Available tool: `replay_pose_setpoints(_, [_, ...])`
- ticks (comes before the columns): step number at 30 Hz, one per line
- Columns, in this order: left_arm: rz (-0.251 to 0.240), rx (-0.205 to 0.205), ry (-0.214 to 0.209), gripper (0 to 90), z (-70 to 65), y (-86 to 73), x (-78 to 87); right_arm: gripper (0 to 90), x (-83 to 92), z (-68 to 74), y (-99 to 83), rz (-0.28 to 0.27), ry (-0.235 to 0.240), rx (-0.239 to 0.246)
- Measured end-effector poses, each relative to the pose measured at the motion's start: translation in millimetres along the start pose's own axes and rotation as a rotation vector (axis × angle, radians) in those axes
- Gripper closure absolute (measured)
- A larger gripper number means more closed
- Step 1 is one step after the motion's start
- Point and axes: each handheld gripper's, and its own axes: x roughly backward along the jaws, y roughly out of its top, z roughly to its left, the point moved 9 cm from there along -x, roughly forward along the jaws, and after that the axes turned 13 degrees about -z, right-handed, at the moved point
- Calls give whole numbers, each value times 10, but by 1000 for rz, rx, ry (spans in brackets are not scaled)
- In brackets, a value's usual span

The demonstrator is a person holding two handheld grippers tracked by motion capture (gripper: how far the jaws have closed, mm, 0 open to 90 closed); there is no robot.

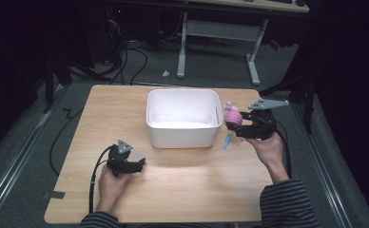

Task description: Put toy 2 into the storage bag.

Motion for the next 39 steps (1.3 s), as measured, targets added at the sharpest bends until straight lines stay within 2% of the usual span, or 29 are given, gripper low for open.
replay_pose_setpoints(1, [0,0,0,150,0,0,0,341,-52,26,83,-3,6,0])
replay_pose_setpoints(3, [0,1,0,150,0,0,0,341,-73,39,113,-4,10,1])
replay_pose_setpoints(6, [0,1,-1,151,1,0,0,341,-212,137,268,-6,34,14])
replay_pose_setpoints(10, [0,1,-1,151,1,0,0,341,-396,203,339,10,52,30])
replay_pose_setpoints(13, [0,1,0,151,1,0,0,341,-541,226,361,24,57,24])
replay_pose_setpoints(20, [-1,2,-1,151,1,0,0,341,-831,291,354,50,67,20])
replay_pose_setpoints(21, [-1,2,-1,152,1,0,0,341,-831,291,354,50,67,20])
replay_pose_setpoints(26, [-1,2,-1,153,1,1,0,340,-1045,338,286,77,66,23])
replay_pose_setpoints(32, [-1,2,-1,154,1,1,1,339,-1184,431,186,119,83,27])
replay_pose_setpoints(39, [-3,5,2,156,4,2,0,338,-1262,545,145,140,107,50])
